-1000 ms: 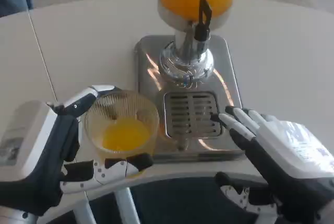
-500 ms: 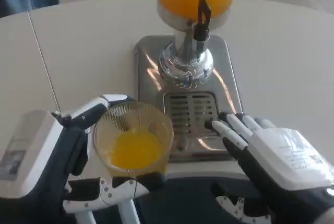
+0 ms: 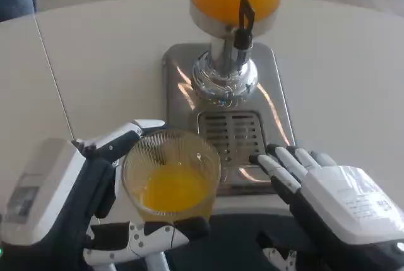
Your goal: Grasp the cup under the faucet to collect the drink, then remove the cup.
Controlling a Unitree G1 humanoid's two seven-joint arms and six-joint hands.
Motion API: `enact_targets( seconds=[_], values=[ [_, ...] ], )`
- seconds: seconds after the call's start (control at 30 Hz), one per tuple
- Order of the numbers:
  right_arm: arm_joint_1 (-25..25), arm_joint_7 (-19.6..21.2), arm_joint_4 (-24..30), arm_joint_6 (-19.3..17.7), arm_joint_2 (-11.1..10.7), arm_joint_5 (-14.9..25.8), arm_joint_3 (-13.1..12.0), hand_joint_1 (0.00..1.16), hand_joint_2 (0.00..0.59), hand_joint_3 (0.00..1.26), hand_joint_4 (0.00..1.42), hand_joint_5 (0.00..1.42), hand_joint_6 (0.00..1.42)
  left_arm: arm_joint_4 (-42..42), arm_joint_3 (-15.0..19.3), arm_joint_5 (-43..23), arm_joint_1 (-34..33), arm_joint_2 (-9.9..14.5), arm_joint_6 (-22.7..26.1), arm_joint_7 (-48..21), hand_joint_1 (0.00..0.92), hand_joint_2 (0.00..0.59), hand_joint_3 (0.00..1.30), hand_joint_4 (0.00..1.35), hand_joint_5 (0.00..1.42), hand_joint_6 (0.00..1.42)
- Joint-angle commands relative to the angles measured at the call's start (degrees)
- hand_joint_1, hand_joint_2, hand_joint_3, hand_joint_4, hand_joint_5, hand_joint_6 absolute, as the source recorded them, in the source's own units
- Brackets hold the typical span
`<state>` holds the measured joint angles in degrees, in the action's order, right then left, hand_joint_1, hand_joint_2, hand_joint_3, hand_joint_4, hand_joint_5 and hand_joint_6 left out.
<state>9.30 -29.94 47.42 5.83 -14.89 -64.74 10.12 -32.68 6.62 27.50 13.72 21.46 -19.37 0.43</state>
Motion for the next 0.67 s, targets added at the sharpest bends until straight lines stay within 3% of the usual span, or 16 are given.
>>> enact_targets(
  seconds=[0.03,0.67],
  values=[
    [0.7,0.8,-0.3,-0.7,0.1,0.0,-0.6,0.71,0.464,0.07,0.00,0.00,0.00,-1.5,0.0,-0.9,-0.4,-0.7,-1.7,-0.2,0.466,0.091,1.02,1.21,1.36,1.42],
    [0.9,1.1,-0.6,-0.5,0.7,0.7,-1.3,0.71,0.464,0.07,0.00,0.00,0.00,-1.7,0.1,-0.6,-0.5,-1.7,-0.8,-1.0,0.466,0.087,1.03,1.21,1.36,1.42]
  ],
)
